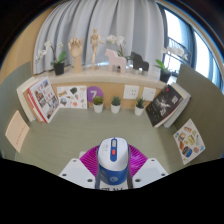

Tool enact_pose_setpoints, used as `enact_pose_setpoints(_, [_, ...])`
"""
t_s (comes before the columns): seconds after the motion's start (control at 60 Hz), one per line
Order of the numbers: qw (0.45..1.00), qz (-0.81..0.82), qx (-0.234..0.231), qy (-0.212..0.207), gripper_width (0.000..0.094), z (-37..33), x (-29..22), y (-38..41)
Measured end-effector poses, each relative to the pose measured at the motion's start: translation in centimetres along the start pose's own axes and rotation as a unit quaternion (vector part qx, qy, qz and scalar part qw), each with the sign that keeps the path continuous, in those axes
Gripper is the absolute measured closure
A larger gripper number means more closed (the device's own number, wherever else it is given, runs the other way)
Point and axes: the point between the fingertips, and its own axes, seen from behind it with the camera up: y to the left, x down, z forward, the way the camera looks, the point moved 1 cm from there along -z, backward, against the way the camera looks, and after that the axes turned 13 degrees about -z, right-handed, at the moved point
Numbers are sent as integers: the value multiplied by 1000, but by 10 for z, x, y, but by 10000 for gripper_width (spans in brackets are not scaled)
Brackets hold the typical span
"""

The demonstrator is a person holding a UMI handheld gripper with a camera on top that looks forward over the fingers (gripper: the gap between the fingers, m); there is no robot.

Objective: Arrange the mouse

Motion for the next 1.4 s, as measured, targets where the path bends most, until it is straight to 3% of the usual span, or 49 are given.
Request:
enact_pose_setpoints(0.2, [996,23,-34,82,571,47,99,8])
enact_pose_setpoints(0.35, [991,25,-69,110,540,71,140,31])
enact_pose_setpoints(0.4, [994,20,-65,91,525,73,134,30])
enact_pose_setpoints(0.6, [994,22,-67,87,400,72,135,31])
enact_pose_setpoints(0.633, [994,20,-66,87,369,73,136,32])
enact_pose_setpoints(0.7, [993,8,-61,101,122,66,139,29])
enact_pose_setpoints(0.733, [993,1,-58,102,69,61,138,28])
enact_pose_setpoints(0.933, [997,11,-42,60,68,-19,101,24])
enact_pose_setpoints(1.133, [1000,11,-20,-10,69,-122,70,25])
enact_pose_setpoints(1.4, [998,24,-12,-56,70,-208,70,40])
